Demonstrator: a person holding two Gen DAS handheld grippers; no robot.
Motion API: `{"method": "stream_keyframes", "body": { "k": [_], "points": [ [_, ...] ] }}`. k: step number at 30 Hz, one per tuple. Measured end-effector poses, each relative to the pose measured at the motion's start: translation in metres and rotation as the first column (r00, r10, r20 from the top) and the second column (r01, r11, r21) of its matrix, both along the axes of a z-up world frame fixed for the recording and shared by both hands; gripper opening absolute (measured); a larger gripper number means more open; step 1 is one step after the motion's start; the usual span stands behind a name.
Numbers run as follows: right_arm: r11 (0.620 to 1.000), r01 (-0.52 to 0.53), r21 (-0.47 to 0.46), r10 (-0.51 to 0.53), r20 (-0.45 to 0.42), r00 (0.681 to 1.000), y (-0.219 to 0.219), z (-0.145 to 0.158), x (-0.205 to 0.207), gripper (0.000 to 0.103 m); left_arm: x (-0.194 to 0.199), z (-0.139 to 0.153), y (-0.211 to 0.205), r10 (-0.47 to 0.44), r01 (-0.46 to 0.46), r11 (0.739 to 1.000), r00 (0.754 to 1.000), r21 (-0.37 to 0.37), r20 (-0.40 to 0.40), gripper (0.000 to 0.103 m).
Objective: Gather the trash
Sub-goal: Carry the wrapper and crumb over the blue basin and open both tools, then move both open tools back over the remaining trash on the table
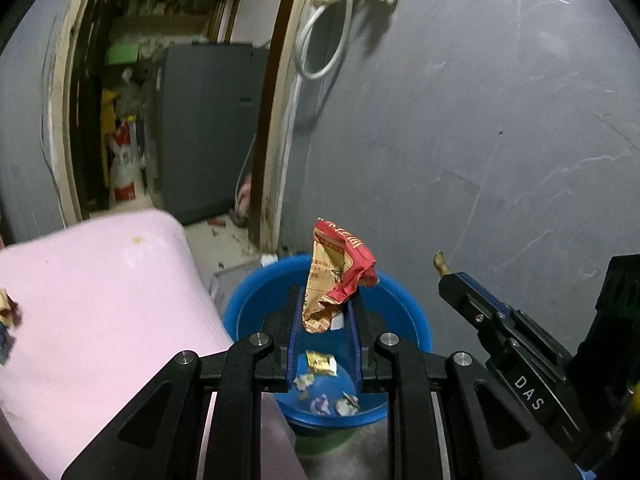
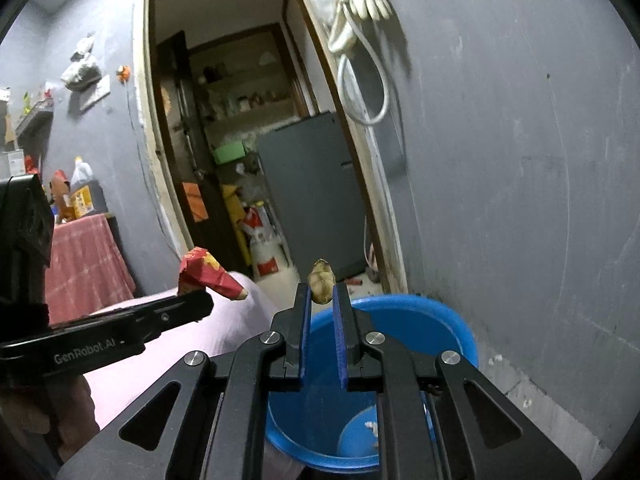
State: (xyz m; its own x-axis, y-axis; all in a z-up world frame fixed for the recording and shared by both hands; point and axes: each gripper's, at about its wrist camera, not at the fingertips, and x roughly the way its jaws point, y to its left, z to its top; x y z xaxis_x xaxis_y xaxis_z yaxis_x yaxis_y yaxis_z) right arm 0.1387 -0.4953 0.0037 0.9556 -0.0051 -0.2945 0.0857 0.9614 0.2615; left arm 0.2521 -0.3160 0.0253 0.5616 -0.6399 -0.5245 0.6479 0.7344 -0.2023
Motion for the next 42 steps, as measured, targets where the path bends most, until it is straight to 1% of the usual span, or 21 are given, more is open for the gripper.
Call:
{"method": "stream_keyframes", "body": {
  "k": [6,10,13,15,19,21,23,27,28,29,30,31,32,33,34,35,37,39,40,41,42],
  "points": [
    [1.000,0.003,0.030,-0.001,-0.081,0.997,-0.003,-0.014,0.017,0.010,0.020,-0.022,-0.008,-0.011,0.014,0.999,0.995,0.039,-0.096,0.017],
    [0.999,0.003,0.044,0.001,-0.111,0.994,-0.006,-0.020,0.024,0.010,0.029,-0.034,-0.009,0.001,0.007,0.998,0.991,0.058,-0.132,0.019],
    [0.998,0.004,0.059,0.003,-0.128,0.992,-0.009,-0.025,0.025,0.011,0.039,-0.041,-0.006,0.004,0.005,0.999,0.986,0.053,-0.168,0.020],
    [0.997,0.005,0.071,0.004,-0.136,0.991,-0.010,-0.027,0.024,0.011,0.043,-0.045,-0.005,0.007,0.002,0.999,0.983,0.053,-0.182,0.022],
    [0.997,0.014,0.080,-0.002,-0.141,0.990,-0.013,-0.027,0.025,0.012,0.044,-0.045,0.000,0.014,-0.006,0.999,0.980,0.041,-0.197,0.029],
    [0.997,0.017,0.078,-0.006,-0.135,0.991,-0.013,-0.025,0.022,0.016,0.044,-0.041,0.004,0.023,-0.017,0.999,0.981,0.031,-0.194,0.030],
    [0.997,0.016,0.075,-0.007,-0.124,0.992,-0.012,-0.021,0.021,0.026,0.040,-0.037,0.008,0.035,-0.031,0.999,0.983,0.025,-0.180,0.033],
    [0.999,0.012,0.035,-0.009,-0.093,0.996,-0.005,-0.006,0.013,0.027,0.027,-0.021,0.022,0.067,-0.069,0.998,0.990,-0.015,-0.124,0.051],
    [1.000,0.012,0.027,-0.010,-0.087,0.996,-0.003,-0.002,0.012,0.027,0.022,-0.014,0.028,0.080,-0.083,0.996,0.992,-0.029,-0.098,0.055],
    [1.000,0.011,0.014,-0.010,-0.071,0.997,0.000,0.005,0.008,0.028,0.019,-0.009,0.033,0.090,-0.094,0.995,0.993,-0.042,-0.079,0.056],
    [1.000,0.012,0.006,-0.011,-0.063,0.998,0.001,0.008,0.007,0.029,0.014,-0.002,0.040,0.104,-0.107,0.992,0.993,-0.061,-0.053,0.059],
    [1.000,0.013,-0.003,-0.013,-0.050,0.999,0.003,0.013,0.005,0.032,0.011,0.004,0.045,0.116,-0.118,0.991,0.993,-0.069,-0.035,0.064],
    [1.000,0.013,-0.012,-0.014,-0.034,0.999,0.006,0.021,0.001,0.035,0.008,0.010,0.050,0.128,-0.129,0.989,0.992,-0.074,-0.019,0.066],
    [1.000,0.012,-0.017,-0.012,-0.026,1.000,0.009,0.026,-0.001,0.037,0.005,0.017,0.057,0.143,-0.142,0.986,0.990,-0.085,0.003,0.073],
    [1.000,0.010,-0.022,-0.010,-0.016,1.000,0.012,0.032,-0.002,0.045,0.001,0.023,0.065,0.158,-0.155,0.983,0.987,-0.097,0.024,0.080],
    [1.000,0.008,-0.027,-0.009,-0.005,1.000,0.015,0.037,-0.004,0.052,0.000,0.030,0.070,0.174,-0.169,0.980,0.984,-0.104,0.039,0.083],
    [0.999,0.002,-0.045,-0.001,0.019,1.000,0.023,0.049,-0.008,0.055,-0.007,0.040,0.083,0.214,-0.205,0.971,0.974,-0.119,0.070,0.094],
    [0.999,-0.005,-0.052,0.007,0.031,0.999,0.031,0.057,-0.010,0.061,-0.013,0.050,0.097,0.249,-0.235,0.962,0.964,-0.137,0.094,0.096],
    [0.999,-0.009,-0.053,0.011,0.043,0.999,0.036,0.062,-0.012,0.072,-0.017,0.054,0.105,0.268,-0.252,0.957,0.958,-0.143,0.106,0.097],
    [0.998,-0.017,-0.055,0.020,0.062,0.998,0.042,0.067,-0.015,0.080,-0.020,0.059,0.113,0.290,-0.272,0.951,0.950,-0.146,0.119,0.099],
    [0.998,-0.025,-0.059,0.030,0.074,0.997,0.047,0.072,-0.017,0.082,-0.023,0.063,0.120,0.308,-0.289,0.946,0.942,-0.148,0.131,0.101]
  ]
}}
